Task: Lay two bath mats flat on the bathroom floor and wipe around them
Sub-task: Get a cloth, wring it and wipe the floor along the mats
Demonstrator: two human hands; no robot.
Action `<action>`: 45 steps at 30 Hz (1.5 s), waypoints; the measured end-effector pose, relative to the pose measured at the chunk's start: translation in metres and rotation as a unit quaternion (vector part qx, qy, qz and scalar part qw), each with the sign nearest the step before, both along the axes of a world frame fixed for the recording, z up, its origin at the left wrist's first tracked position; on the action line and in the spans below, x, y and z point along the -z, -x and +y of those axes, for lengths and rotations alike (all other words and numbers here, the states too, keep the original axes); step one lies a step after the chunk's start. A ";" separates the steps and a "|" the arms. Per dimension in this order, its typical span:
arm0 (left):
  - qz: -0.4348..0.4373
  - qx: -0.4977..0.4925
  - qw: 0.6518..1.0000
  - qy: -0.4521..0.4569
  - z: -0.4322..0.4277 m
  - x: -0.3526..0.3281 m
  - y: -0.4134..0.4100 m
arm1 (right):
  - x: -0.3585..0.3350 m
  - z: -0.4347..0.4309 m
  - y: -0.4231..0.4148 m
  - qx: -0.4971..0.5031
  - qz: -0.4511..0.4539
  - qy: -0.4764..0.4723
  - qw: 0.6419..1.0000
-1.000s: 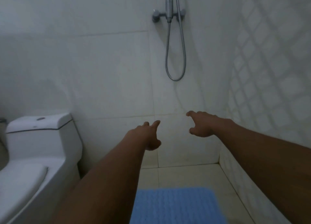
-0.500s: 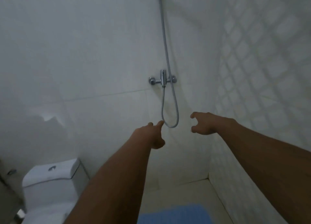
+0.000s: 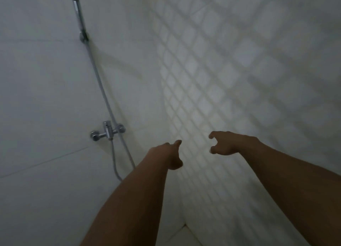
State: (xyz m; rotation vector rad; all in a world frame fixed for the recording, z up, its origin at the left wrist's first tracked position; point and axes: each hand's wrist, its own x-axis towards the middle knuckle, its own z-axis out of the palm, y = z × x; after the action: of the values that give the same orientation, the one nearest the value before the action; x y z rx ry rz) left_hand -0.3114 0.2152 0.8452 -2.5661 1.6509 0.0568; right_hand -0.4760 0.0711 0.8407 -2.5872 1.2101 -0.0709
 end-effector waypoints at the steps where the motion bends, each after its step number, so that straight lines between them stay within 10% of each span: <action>1: -0.007 0.023 1.000 -0.003 -0.011 -0.003 0.011 | -0.003 -0.002 0.018 0.024 -0.002 0.003 1.000; 9: 0.005 0.304 0.952 0.031 -0.071 -0.010 0.158 | -0.014 0.050 0.218 0.281 -0.001 0.051 0.958; 19: 0.076 0.624 0.777 0.044 0.061 -0.010 0.360 | -0.040 0.325 0.361 0.551 0.025 0.104 0.828; 39: 0.406 0.862 0.226 0.205 0.637 -0.100 0.500 | -0.174 0.926 0.289 0.770 0.233 0.430 0.411; 45: 0.423 0.869 0.209 0.151 0.711 -0.111 0.494 | -0.175 1.009 0.268 0.827 0.230 0.425 0.288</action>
State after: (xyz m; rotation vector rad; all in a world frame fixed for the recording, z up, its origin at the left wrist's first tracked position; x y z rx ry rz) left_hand -0.8053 0.9257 0.9561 1.1930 3.4916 0.9652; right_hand -0.7444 1.0803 1.0161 0.1020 4.0651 -0.4439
